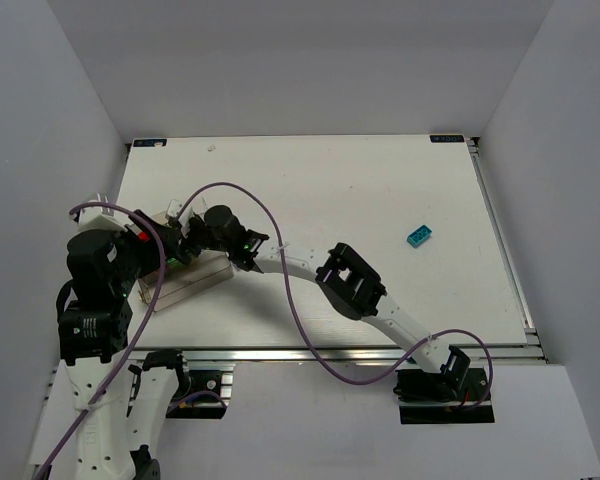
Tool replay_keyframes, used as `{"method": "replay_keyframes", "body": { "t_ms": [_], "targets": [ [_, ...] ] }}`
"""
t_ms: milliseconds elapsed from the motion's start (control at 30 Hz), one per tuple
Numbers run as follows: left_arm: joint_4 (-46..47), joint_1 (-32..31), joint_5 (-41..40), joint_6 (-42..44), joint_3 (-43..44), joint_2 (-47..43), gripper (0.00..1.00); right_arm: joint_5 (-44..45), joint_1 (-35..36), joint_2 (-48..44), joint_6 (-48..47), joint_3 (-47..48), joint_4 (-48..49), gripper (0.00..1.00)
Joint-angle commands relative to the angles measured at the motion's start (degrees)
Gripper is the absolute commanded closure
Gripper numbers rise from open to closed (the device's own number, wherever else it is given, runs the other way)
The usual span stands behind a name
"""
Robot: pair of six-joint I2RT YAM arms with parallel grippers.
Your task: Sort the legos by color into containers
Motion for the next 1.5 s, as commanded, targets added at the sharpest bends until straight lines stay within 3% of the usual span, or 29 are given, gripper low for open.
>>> {"method": "replay_keyframes", "body": {
  "t_ms": [0, 100, 133, 233, 367, 500, 533, 600, 700, 733, 767, 867, 933, 967, 1000, 1033, 1100, 1167, 1233, 1333, 1467],
  "targets": [
    [0.9, -0.2, 2.7, 0.0, 1.3, -0.5, 0.18, 0.9, -0.3, -4.2, -0.7, 1.6, 3.0, 0.23],
    [3.3, -0.2, 6.9, -0.6, 0.0, -0.5, 0.31, 1.8, -1.1, -8.5, 0.8, -1.5, 3.0, 0.27],
    [4.9, -0.2, 8.5, -1.0, -0.5, -0.5, 0.5, 2.1, -1.6, -10.1, 1.4, -3.9, 2.8, 0.31],
    [9.7, -0.2, 16.7, -2.1, -3.2, 0.6, 0.83, 3.0, -3.9, -16.8, 3.9, -8.0, 0.1, 0.41],
    [17.0, -0.2, 26.6, -4.7, -7.6, 3.8, 0.92, -3.5, -10.0, -27.3, 7.1, -16.1, -8.8, 0.54],
    [20.3, -0.8, 31.7, -4.3, -10.6, 9.3, 0.89, -13.9, -17.7, -34.0, 7.7, -23.8, -21.2, 0.74],
    [20.3, -0.8, 32.0, -3.6, -10.7, 12.1, 0.85, -15.7, -22.2, -35.4, 6.5, -25.2, -23.2, 0.8],
    [20.3, -2.0, 32.5, -2.7, -10.7, 14.6, 0.66, -17.3, -26.7, -39.4, 5.4, -28.4, -30.9, 0.8],
    [21.2, -3.7, 31.2, -2.1, -10.5, 18.6, 0.47, -16.7, -34.7, -43.4, 1.1, -33.1, -38.9, 0.46],
    [21.8, -5.2, 31.0, -2.3, -10.6, 19.3, 0.45, -16.9, -36.2, -44.1, -0.8, -33.4, -45.3, 0.31],
    [22.2, -6.1, 30.5, -2.6, -10.7, 20.8, 0.44, -17.0, -37.5, -45.0, -3.3, -33.3, -48.5, 0.23],
    [25.4, -10.4, 28.3, -4.2, -11.4, 22.8, 0.38, -23.2, -46.1, -47.6, -21.5, -34.1, -62.5, 0.11],
    [27.4, -12.6, 26.2, -5.1, -11.3, 23.9, 0.34, -28.6, -50.2, -48.9, -47.1, -34.4, -73.6, 0.12],
    [27.8, -14.8, 25.5, -5.2, -10.8, 24.5, 0.34, -30.1, -51.3, -50.2, -58.6, -34.8, -89.2, 0.16],
    [28.2, -15.9, 24.0, -5.2, -10.5, 25.7, 0.33, -29.7, -51.9, -51.1, -75.9, -36.0, -94.9, 0.2],
    [28.4, -16.9, 23.2, -5.2, -10.1, 26.5, 0.32, -28.7, -53.7, -52.5, -79.5, -38.0, -98.6, 0.26],
    [28.4, -19.6, 22.1, -5.0, -8.5, 28.4, 0.31, -22.9, -54.8, -58.8, -87.3, -47.2, -98.5, 0.26],
    [28.3, -21.7, 20.5, -4.7, -7.6, 29.3, 0.3, -18.2, -56.2, -65.2, -101.1, -55.9, -98.5, 0.27],
    [28.2, -22.8, 19.6, -4.2, -6.6, 30.1, 0.3, -16.8, -57.3, -68.4, -108.3, -59.8, -98.5, 0.25],
    [28.2, -24.4, 19.3, -3.2, -6.0, 31.1, 0.29, -17.9, -57.3, -72.4, -110.5, -64.3, -98.6, 0.24],
    [28.3, -25.9, 19.5, -2.2, -5.5, 32.4, 0.28, -14.8, -57.1, -81.2, -124.5, -72.3, -98.6, 0.22]
  ]
}}
